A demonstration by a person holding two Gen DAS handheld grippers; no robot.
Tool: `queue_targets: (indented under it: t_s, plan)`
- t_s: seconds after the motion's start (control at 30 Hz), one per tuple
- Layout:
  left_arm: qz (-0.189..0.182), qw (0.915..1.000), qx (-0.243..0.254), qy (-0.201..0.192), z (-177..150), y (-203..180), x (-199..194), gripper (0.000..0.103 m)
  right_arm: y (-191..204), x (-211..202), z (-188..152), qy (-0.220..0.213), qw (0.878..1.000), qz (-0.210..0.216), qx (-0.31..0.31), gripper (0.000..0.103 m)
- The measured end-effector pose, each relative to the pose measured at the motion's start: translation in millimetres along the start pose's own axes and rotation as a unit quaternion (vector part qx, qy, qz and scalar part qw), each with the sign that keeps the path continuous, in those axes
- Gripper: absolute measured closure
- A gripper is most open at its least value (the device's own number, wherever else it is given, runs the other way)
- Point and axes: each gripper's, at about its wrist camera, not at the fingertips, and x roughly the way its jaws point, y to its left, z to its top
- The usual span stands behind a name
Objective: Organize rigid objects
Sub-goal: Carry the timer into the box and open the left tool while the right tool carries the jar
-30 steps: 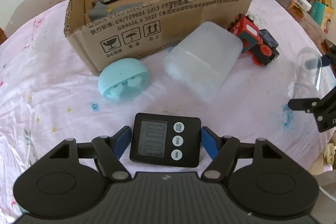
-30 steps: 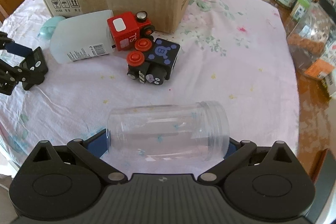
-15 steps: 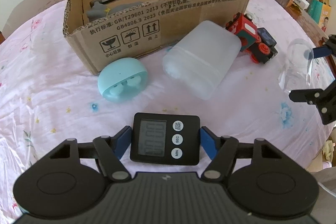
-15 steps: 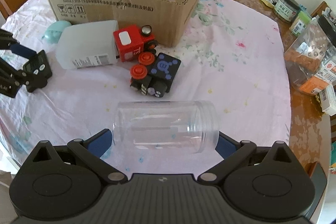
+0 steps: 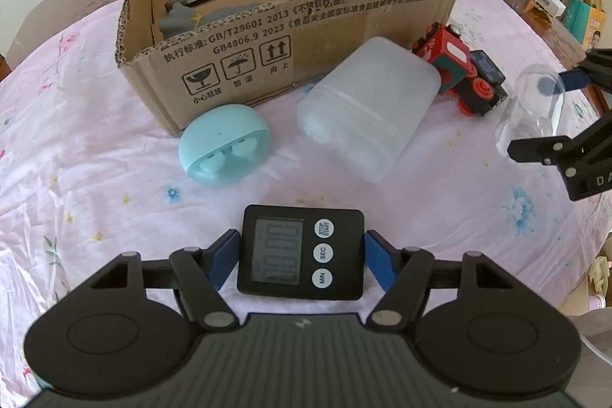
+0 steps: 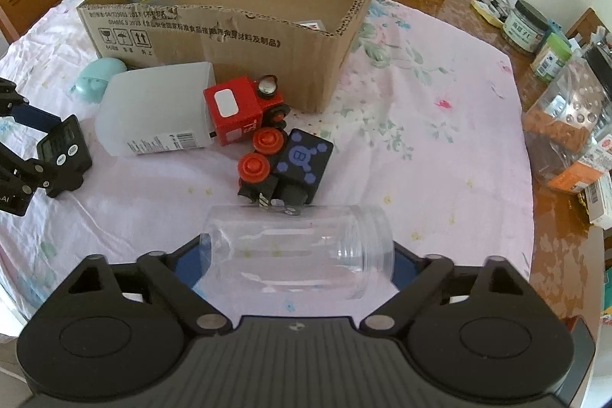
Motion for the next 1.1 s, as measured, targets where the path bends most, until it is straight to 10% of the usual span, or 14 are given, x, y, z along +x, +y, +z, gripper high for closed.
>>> queue_targets:
  t_s: [0.63,1.1]
  plan:
    - [-0.032,0.9991,0.025,-0.015,13.6,4.3,-48.2,0.034,-11.4,-61.8,38.7,-0.061,0.996,0.045,-0.055,0.009]
    - [-0.007,0.9932,0.027,-0.113,92.5,25.9,-87.6,0.034,-23.8,-70.7,107.4,-0.139,0.986,0.062,-0.071,0.009]
